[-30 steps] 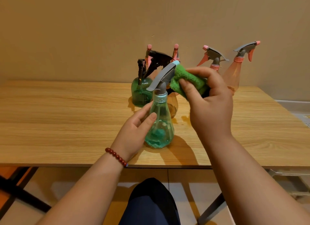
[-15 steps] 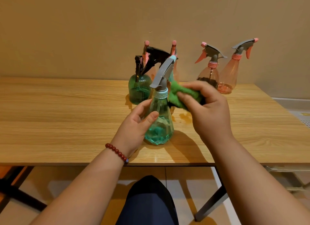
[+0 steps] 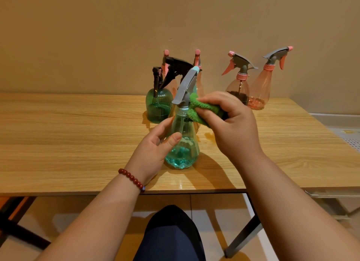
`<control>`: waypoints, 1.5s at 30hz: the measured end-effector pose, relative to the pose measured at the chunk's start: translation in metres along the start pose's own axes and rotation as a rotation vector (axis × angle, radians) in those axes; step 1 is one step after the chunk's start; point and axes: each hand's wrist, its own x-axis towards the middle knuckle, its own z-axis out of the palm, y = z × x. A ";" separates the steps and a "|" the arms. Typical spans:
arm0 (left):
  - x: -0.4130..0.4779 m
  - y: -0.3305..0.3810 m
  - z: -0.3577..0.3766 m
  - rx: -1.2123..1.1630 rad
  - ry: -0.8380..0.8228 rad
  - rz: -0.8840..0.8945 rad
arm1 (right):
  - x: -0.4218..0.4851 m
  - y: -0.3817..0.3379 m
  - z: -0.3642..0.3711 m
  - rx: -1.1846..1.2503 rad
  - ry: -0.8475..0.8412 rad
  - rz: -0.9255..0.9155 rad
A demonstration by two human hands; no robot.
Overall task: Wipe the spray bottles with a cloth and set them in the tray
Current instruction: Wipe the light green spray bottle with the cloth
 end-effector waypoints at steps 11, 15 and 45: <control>0.001 -0.004 -0.002 0.187 0.109 0.036 | -0.025 0.000 -0.007 0.147 0.072 0.227; -0.003 -0.003 -0.005 0.052 0.029 -0.021 | -0.024 -0.002 -0.011 0.130 0.116 0.233; 0.003 -0.002 -0.010 0.256 -0.009 -0.081 | 0.039 -0.021 0.000 0.115 -0.123 0.105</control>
